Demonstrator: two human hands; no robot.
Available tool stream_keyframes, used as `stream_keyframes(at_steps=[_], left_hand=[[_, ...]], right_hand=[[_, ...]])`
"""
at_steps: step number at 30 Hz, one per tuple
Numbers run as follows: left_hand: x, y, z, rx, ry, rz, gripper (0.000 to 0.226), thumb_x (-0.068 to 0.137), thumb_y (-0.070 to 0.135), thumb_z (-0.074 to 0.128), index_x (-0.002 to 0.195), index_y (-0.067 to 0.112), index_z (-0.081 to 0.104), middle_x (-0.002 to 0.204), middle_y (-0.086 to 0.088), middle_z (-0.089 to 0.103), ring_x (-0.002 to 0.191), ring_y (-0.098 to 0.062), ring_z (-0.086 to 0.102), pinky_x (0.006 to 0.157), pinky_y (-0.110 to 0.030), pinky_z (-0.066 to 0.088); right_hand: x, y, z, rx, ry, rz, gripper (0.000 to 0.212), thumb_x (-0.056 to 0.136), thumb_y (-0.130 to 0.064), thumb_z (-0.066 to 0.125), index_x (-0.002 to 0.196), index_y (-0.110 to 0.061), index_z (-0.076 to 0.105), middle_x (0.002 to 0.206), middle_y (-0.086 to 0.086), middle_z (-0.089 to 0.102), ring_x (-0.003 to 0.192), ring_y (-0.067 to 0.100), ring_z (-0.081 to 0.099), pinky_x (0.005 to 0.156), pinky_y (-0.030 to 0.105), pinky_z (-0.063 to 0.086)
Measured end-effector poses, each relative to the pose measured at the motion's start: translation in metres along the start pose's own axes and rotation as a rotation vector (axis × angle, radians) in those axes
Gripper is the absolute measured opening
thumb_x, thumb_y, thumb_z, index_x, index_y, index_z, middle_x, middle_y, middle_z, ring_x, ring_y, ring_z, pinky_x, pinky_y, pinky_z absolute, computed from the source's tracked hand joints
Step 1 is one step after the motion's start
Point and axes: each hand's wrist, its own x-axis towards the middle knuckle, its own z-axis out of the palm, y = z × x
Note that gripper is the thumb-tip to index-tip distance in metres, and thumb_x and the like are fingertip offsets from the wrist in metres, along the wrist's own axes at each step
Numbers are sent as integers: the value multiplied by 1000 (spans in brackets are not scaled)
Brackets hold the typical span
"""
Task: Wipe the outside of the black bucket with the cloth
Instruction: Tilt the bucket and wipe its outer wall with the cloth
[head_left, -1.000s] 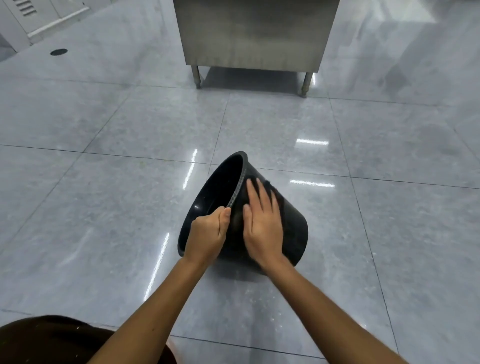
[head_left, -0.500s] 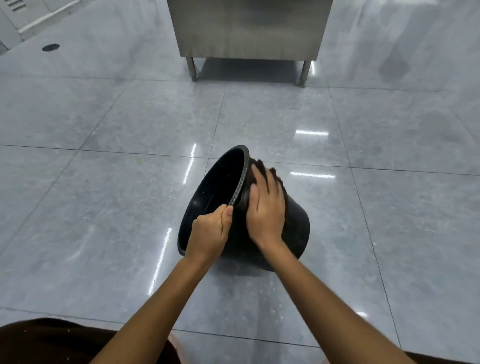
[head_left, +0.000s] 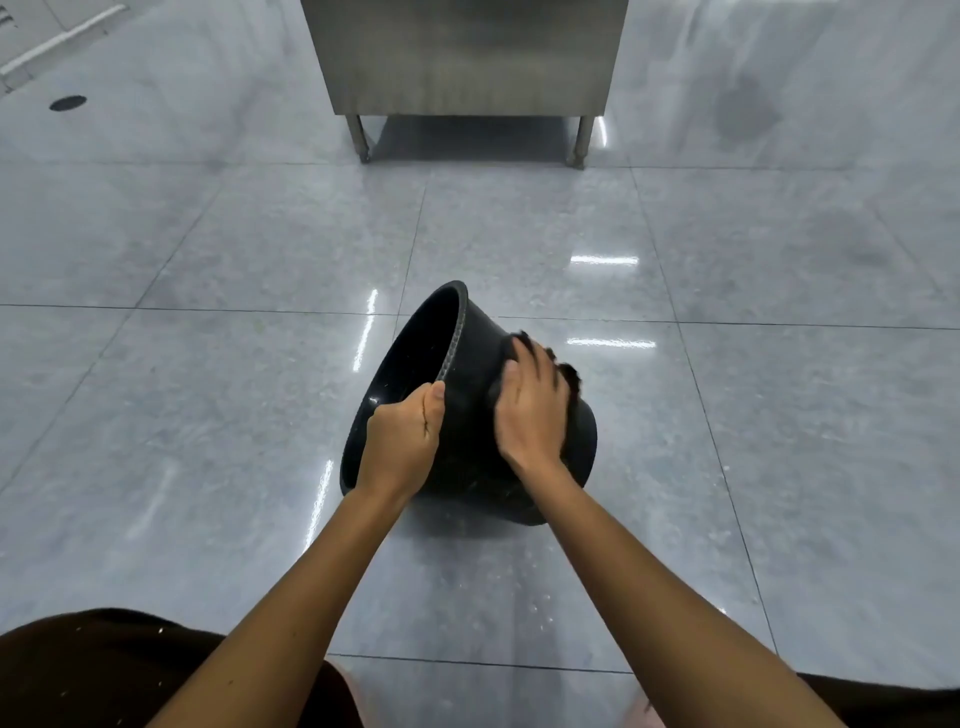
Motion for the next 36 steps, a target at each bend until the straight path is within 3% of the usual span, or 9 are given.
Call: stream_keyframes(at_steps=[3,6,13,18,23,25,28,32,36], left_hand=[[10,4,-2,0,-32,33,41,97,30,33,56,30,35,42,8,36,36,-10,38,45,-11,35],[19,7,-3,-31,-95,57,43,98,30,35,56,33,33,46,8,39,42,-9,40,46,-14,34],[-16,-30,-19,-49,-180,-38,22,95,34,37,80,25,50,52,14,43,44,-5,46,44,-10,36],[-28,-35,-17,79,-120,155,72,93,56,18,88,-2,60,44,11,42,36,-3,31,35,-6,25],[-10,-13,-15,60,-51,140,59,95,48,23,78,3,57,43,16,26,31,-4,30,41,-8,19],[-6,-8,-12,47,-64,103,41,97,43,26,69,20,45,42,13,29,36,-9,40,38,-14,25],[-6,0,-5,21,-78,61,33,96,34,28,66,23,37,43,9,35,41,-12,44,42,-17,32],[-7,-1,-4,-8,-103,29,36,95,40,24,67,23,38,45,8,37,44,-13,45,42,-18,32],[-4,-7,-8,-51,-84,-4,36,92,39,25,59,31,33,44,9,32,44,-6,45,40,-14,33]], right_hand=[[-16,-8,5,35,-22,-247,48,100,-35,26,146,-26,39,156,-5,34,144,16,23,119,28,8],[-17,24,4,-113,47,-261,51,99,-41,26,147,-27,35,156,-2,33,144,19,25,121,37,15],[-1,69,-6,-140,95,84,52,97,-45,19,140,-30,44,147,-1,45,132,27,42,111,48,33],[5,77,-19,45,92,797,51,100,-41,16,144,-26,36,156,6,29,137,38,30,113,55,24],[-1,16,-6,-5,43,367,45,102,-36,24,143,-27,41,155,0,34,140,32,29,113,48,20],[-2,-14,2,11,37,125,44,102,-33,26,143,-27,42,155,-2,35,141,27,29,115,44,20],[5,-40,6,38,11,-145,48,100,-33,25,143,-24,44,154,-3,38,142,21,29,118,39,20],[-6,-7,4,-69,19,-240,51,99,-41,21,145,-30,39,156,-4,35,144,19,27,115,42,22],[-34,52,0,-193,25,-51,57,95,-48,16,147,-33,33,157,-3,30,144,22,26,112,47,26]])
